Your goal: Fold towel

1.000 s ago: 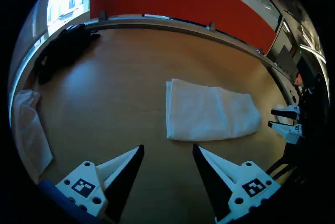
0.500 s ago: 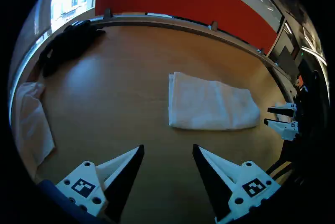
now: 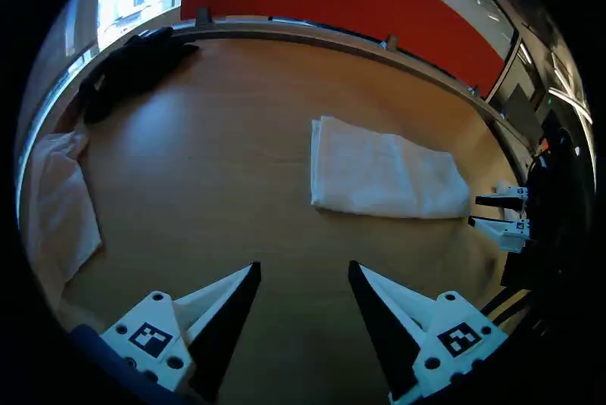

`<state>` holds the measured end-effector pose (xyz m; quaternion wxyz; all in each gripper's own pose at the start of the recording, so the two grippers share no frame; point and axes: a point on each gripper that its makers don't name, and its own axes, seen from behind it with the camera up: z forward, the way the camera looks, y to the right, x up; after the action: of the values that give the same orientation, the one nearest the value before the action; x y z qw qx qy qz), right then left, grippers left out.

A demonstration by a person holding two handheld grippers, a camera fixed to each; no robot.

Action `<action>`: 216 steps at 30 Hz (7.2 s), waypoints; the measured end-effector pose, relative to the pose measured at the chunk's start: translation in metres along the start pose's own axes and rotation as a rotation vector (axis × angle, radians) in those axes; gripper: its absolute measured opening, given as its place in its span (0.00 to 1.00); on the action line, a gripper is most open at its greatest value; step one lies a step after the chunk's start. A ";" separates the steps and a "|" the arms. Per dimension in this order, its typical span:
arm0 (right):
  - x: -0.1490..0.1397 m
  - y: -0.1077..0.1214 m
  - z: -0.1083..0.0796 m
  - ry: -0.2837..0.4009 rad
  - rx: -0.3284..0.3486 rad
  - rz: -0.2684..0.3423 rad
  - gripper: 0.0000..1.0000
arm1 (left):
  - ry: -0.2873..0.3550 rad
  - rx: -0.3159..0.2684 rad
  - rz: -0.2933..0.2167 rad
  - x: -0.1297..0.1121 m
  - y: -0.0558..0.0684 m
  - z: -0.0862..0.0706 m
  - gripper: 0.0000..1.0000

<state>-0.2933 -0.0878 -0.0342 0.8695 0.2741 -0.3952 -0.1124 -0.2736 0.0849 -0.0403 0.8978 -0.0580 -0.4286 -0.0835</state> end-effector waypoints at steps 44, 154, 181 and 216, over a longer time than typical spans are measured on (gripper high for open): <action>-0.004 -0.009 0.007 -0.028 0.071 0.003 0.05 | 0.005 0.025 -0.044 -0.017 -0.013 -0.030 0.85; 0.184 -0.225 0.111 0.013 0.413 -0.676 0.67 | 0.099 0.090 -0.368 -0.091 -0.044 -0.103 0.85; 0.125 -0.178 0.066 0.026 0.300 -0.390 0.74 | 0.098 0.064 -0.338 -0.083 -0.035 -0.098 0.85; 0.080 -0.168 0.079 -0.055 0.175 -0.214 0.57 | 0.087 0.050 -0.337 -0.086 -0.028 -0.094 0.85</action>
<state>-0.2957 -0.2901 -0.0365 0.8142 0.3863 -0.3956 -0.1770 -0.2604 0.0496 -0.1653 0.8898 0.0410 -0.3952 -0.2246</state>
